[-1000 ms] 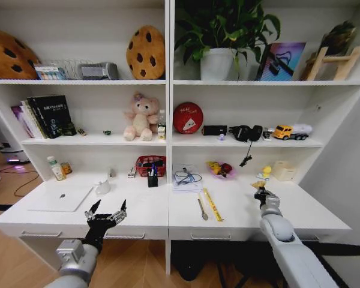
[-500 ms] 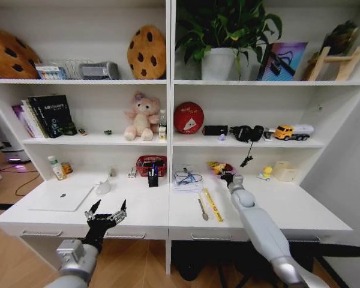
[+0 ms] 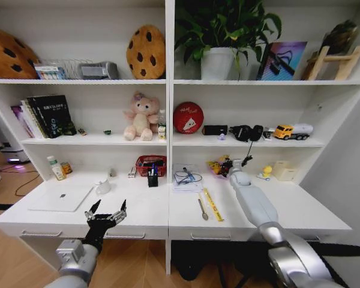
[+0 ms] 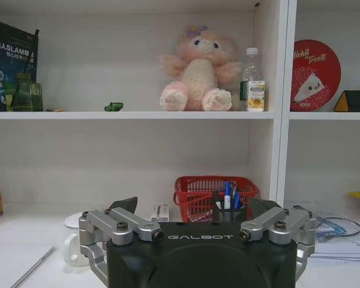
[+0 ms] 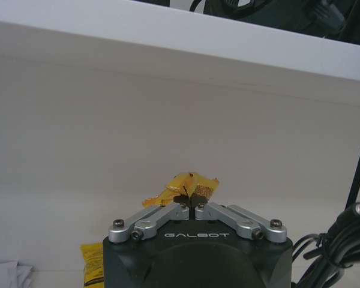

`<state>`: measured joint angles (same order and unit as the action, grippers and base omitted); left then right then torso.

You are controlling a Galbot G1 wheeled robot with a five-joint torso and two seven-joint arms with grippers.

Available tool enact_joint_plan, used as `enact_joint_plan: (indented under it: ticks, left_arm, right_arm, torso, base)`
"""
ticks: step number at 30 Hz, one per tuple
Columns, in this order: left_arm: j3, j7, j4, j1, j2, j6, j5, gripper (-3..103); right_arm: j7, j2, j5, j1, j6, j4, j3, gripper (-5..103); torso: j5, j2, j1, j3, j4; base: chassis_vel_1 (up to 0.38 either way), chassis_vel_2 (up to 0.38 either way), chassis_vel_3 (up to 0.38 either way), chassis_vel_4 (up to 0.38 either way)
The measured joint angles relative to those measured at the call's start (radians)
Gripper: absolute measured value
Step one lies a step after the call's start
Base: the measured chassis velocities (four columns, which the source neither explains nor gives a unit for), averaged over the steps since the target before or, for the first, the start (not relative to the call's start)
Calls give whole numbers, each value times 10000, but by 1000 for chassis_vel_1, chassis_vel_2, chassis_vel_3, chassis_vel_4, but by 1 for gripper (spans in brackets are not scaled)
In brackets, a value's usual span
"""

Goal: Organize the objects on the table.

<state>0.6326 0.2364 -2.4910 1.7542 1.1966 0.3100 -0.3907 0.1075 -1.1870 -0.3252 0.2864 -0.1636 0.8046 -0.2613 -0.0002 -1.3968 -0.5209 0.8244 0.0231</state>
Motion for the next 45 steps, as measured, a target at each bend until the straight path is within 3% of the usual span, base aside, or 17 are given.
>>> enact_joint_plan:
  ticks: [1, 4, 18, 22, 23, 25, 26, 28, 29, 31, 36, 39, 41, 45]
  left_arm:
    - [0, 0, 0, 0, 0, 0, 0, 100]
    - [0, 1, 0, 0, 0, -1, 0, 100]
    - [0, 0, 0, 0, 0, 0, 0, 100]
    - [1, 2, 0, 0, 0, 0, 0, 100]
    - [1, 2, 0, 0, 0, 0, 0, 100]
    - [0, -2, 0, 0, 0, 0, 0, 100]
    - [0, -2, 0, 0, 0, 0, 0, 100]
    - [0, 1, 0, 0, 0, -1, 0, 100]
    - [0, 1, 0, 0, 0, -1, 0, 100]
    - [0, -2, 0, 0, 0, 0, 0, 100]
    - [0, 0, 0, 0, 0, 0, 0, 100]
    - [0, -3, 0, 0, 0, 0, 0, 100]
    - [0, 0, 0, 0, 0, 0, 0, 100]
    - [0, 0, 0, 0, 0, 0, 0, 100]
  right_arm:
    - [1, -1, 4, -20, -6, -19, -1, -3]
    - [150, 91, 46, -1, -126, 73, 91, 7]
    - [994, 499, -122, 1375, -372, 1617, 256, 61]
    - [1857, 929, -679, 2593, -709, 3730, 393, 78]
    - [1857, 929, -679, 2593, -709, 3730, 393, 78]
    - [2376, 1400, -1530, 3883, -1511, 5933, 235, 89]
    - [2376, 1400, -1530, 3883, -1511, 5933, 235, 89]
    - [2804, 1683, -1779, 5225, -1964, 7586, -34, 98]
    - [2804, 1683, -1779, 5225, -1964, 7586, -34, 98]
    - [3485, 2028, -2238, 6413, -2557, 9643, -391, 100]
    - [4532, 2404, -2693, 7590, -3146, 12029, -893, 100]
    - [4812, 2475, -2778, 8057, -3395, 12857, -1032, 100]
    - [5205, 2479, -2880, 9110, -3951, 14109, -1268, 100]
    - [5226, 2333, -2440, 10015, -4180, 14770, -1373, 100]
  torso:
    - [0, 0, 0, 0, 0]
    - [2, 0, 0, 0, -3]
    - [2, 0, 2, 0, -2]
    - [6, 1, 1, 0, -4]
    - [6, 1, 1, 0, -4]
    - [-10, -2, 3, -5, -3]
    - [-10, -2, 3, -5, -3]
    - [15, 0, 2, -1, 5]
    - [15, 0, 2, -1, 5]
    - [-5, -3, 4, -4, 4]
    - [-3, -2, 3, -3, -3]
    - [-2, -2, 3, -2, -4]
    - [-2, -2, 4, -3, -2]
    - [0, -2, 4, -3, 0]
  base:
    - [0, 0, 0, 0]
    - [0, 0, 0, 0]
    - [0, 0, 0, 0]
    - [0, 0, 0, 0]
    - [0, 0, 0, 0]
    - [0, 0, 0, 0]
    - [0, 0, 0, 0]
    - [0, 0, 0, 0]
    - [0, 0, 0, 0]
    - [0, 0, 0, 0]
    - [0, 0, 0, 0]
    - [0, 0, 0, 0]
    - [0, 0, 0, 0]
    - [0, 0, 0, 0]
